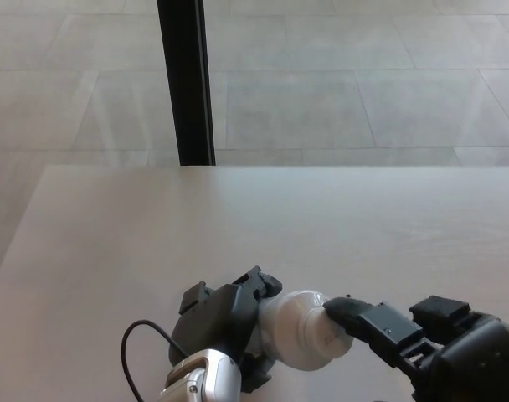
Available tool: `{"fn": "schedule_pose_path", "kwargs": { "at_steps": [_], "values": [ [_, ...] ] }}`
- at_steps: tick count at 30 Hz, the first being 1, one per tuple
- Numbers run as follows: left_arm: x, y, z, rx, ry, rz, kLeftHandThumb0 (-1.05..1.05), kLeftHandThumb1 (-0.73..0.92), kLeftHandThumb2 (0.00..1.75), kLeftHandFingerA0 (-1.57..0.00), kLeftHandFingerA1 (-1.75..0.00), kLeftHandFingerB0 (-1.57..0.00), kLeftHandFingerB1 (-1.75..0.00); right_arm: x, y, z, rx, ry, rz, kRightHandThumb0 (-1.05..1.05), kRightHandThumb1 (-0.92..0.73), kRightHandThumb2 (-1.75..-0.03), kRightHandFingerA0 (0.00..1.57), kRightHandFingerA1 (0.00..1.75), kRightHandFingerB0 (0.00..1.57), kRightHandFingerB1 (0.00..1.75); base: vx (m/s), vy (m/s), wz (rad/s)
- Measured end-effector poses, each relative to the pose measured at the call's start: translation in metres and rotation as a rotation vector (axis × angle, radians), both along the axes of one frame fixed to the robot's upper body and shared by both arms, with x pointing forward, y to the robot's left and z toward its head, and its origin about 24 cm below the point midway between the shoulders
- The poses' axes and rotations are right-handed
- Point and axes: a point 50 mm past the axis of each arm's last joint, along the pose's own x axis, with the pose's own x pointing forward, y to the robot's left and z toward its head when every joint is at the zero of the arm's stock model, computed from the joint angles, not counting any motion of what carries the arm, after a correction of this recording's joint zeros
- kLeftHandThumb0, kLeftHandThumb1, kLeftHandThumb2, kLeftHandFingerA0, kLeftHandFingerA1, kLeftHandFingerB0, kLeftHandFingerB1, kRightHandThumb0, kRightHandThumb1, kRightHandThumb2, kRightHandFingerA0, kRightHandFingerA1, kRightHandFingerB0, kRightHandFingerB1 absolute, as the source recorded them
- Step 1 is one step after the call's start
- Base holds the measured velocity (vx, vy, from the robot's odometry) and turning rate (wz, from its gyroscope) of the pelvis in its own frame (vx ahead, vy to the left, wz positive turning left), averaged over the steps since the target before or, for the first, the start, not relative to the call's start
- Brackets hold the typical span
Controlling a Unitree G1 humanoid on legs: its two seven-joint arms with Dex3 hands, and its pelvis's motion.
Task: The robot uses its left hand to to lift the bottle kept on the middle of the desk and tilts it towards its right hand. It then uses its right hand to rotate its cap to open it and places the bottle and cap back on the desk
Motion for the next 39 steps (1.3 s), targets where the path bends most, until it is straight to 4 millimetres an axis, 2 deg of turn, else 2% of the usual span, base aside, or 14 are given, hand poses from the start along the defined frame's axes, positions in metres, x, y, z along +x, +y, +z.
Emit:
{"fn": "schedule_pose_path", "kwargs": {
  "at_steps": [6,13,16,23,24,26,27,30,31,32,34,35,37,39],
  "values": [
    [0.0,0.004,-0.003,0.002,0.014,0.019,0.04,0.86,0.63,-0.61,-1.01,-0.45,-0.6,0.004,-0.005,0.004,0.074,0.076,-0.069,-0.55,-0.63,-0.59,0.99,1.17,0.46,0.45,0.0,0.0,0.0],
    [0.0,0.006,-0.007,0.002,0.027,0.031,0.1,0.84,0.68,-0.54,-1.35,-0.54,-0.77,0.011,-0.004,0.009,0.122,0.113,-0.09,-0.56,-0.62,-0.6,0.98,1.23,0.47,0.44,0.0,0.0,0.0],
    [0.0,0.006,-0.007,0.001,0.028,0.036,0.05,0.86,0.63,-0.59,-1.09,-0.49,-0.66,0.014,-0.001,0.012,0.135,0.117,-0.088,-0.56,-0.61,-0.58,0.95,1.29,0.47,0.43,0.0,0.0,0.0],
    [-0.001,0.005,-0.007,0.002,0.028,0.036,0.09,0.9,0.63,-0.56,-1.33,-0.52,-0.93,0.016,0.007,0.014,0.156,0.126,-0.074,-0.61,-0.56,-0.57,0.92,1.32,0.37,0.41,0.0,0.0,0.0],
    [-0.001,0.004,-0.007,-0.002,0.028,0.037,0.05,0.88,0.63,-0.57,-1.13,-0.47,-0.64,0.016,0.007,0.014,0.159,0.128,-0.072,-0.62,-0.55,-0.58,0.9,1.34,0.36,0.41,0.0,0.0,0.0],
    [-0.001,0.004,-0.007,-0.009,0.032,0.043,0.03,0.87,0.64,-0.59,-1.17,-0.46,-0.64,0.015,0.01,0.013,0.161,0.137,-0.063,-0.63,-0.55,-0.59,0.9,1.35,0.36,0.41,0.0,0.0,0.0],
    [-0.001,0.004,-0.007,-0.011,0.033,0.044,0.05,0.87,0.62,-0.6,-1.21,-0.47,-0.65,0.015,0.011,0.013,0.163,0.141,-0.059,-0.68,-0.44,-0.81,0.97,1.25,0.31,0.51,0.0,0.0,0.0],
    [-0.001,0.004,-0.008,-0.012,0.034,0.045,0.08,0.86,0.67,-0.54,-1.32,-0.52,-0.66,0.016,0.013,0.014,0.164,0.14,-0.055,-0.68,-0.43,-0.81,0.98,1.26,0.31,0.51,0.0,0.0,0.0],
    [-0.001,0.004,-0.008,-0.012,0.034,0.045,0.07,0.87,0.62,-0.6,-1.21,-0.49,-0.68,0.016,0.013,0.014,0.165,0.138,-0.055,-0.65,-0.54,-0.58,0.9,1.38,0.35,0.43,0.0,0.0,0.0],
    [-0.001,0.004,-0.008,-0.011,0.035,0.046,0.1,0.89,0.63,-0.58,-1.34,-0.54,-0.89,0.017,0.014,0.014,0.164,0.134,-0.054,-0.69,-0.49,-0.61,0.9,1.38,0.35,0.44,0.0,0.0,0.0],
    [-0.001,0.005,-0.008,-0.011,0.036,0.046,0.08,0.84,0.67,-0.64,-1.18,-0.42,-0.6,0.019,0.015,0.015,0.159,0.131,-0.052,-0.68,-0.5,-0.6,0.89,1.4,0.36,0.43,0.0,0.0,0.0],
    [-0.001,0.005,-0.008,-0.011,0.036,0.046,0.08,0.84,0.69,-0.54,-1.38,-0.5,-0.65,0.019,0.015,0.015,0.156,0.132,-0.052,-0.67,-0.43,-0.85,0.91,1.22,0.29,0.5,0.0,0.0,0.0],
    [-0.002,0.005,-0.008,-0.012,0.035,0.047,0.08,0.84,0.69,-0.54,-1.38,-0.5,-0.65,0.02,0.015,0.014,0.152,0.134,-0.052,-0.67,-0.43,-0.85,0.91,1.22,0.29,0.5,0.0,0.0,0.0],
    [-0.002,0.005,-0.008,-0.013,0.034,0.048,0.04,0.88,0.6,-0.62,-1.3,-0.47,-0.76,0.022,0.016,0.013,0.146,0.14,-0.053,-0.62,-0.57,-0.58,0.93,1.32,0.38,0.42,0.0,0.0,0.0]
  ]
}}
